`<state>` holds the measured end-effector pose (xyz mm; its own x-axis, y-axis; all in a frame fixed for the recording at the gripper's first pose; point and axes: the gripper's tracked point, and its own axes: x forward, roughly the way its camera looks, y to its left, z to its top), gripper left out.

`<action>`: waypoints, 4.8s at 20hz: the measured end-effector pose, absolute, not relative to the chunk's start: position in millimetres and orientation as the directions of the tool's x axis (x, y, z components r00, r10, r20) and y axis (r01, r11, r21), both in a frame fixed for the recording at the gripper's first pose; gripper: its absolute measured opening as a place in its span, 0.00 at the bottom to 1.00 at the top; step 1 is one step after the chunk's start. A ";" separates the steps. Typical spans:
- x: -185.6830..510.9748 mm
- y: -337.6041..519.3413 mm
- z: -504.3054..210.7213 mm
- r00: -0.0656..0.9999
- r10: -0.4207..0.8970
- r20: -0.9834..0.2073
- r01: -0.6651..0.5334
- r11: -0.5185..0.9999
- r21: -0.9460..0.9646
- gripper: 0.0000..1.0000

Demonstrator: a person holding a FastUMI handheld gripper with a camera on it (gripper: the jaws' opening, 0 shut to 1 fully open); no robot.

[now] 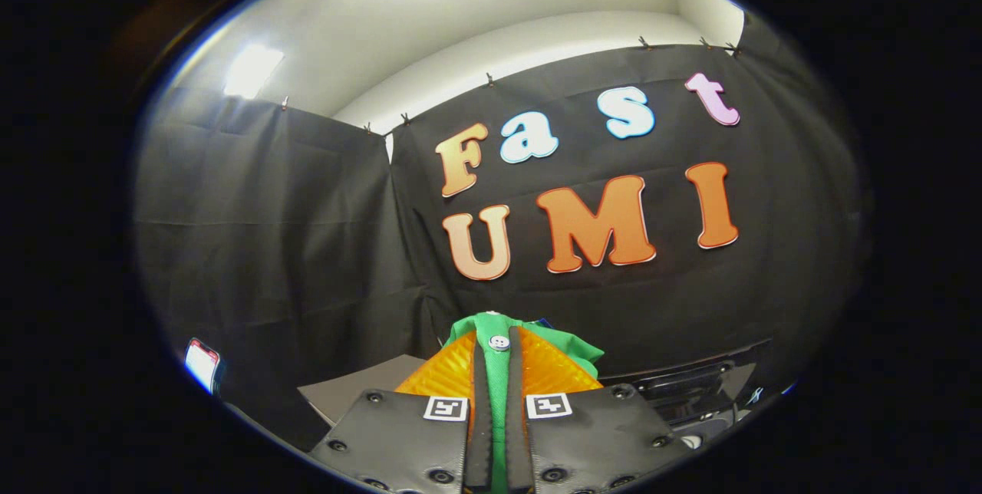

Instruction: Put the clothes into the washing machine and then close the washing machine lid.

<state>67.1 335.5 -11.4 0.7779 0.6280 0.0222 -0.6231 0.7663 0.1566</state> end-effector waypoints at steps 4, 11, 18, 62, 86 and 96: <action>105.2 276.3 -23.3 0.813 0.582 0.002 -0.575 0.804 0.150 0.14; 150.4 208.0 -93.6 0.831 0.539 -0.136 -0.524 0.841 0.135 0.15; 180.4 178.1 -198.5 0.789 0.518 -0.330 -0.491 0.855 0.168 0.14; 170.8 145.3 -574.5 0.267 0.165 -0.949 -0.250 0.963 0.097 0.99; 304.6 176.1 -117.1 0.869 0.371 -0.326 -0.348 0.929 0.128 0.98; 397.5 211.6 -194.5 0.828 0.312 -0.466 -0.313 0.947 0.078 0.99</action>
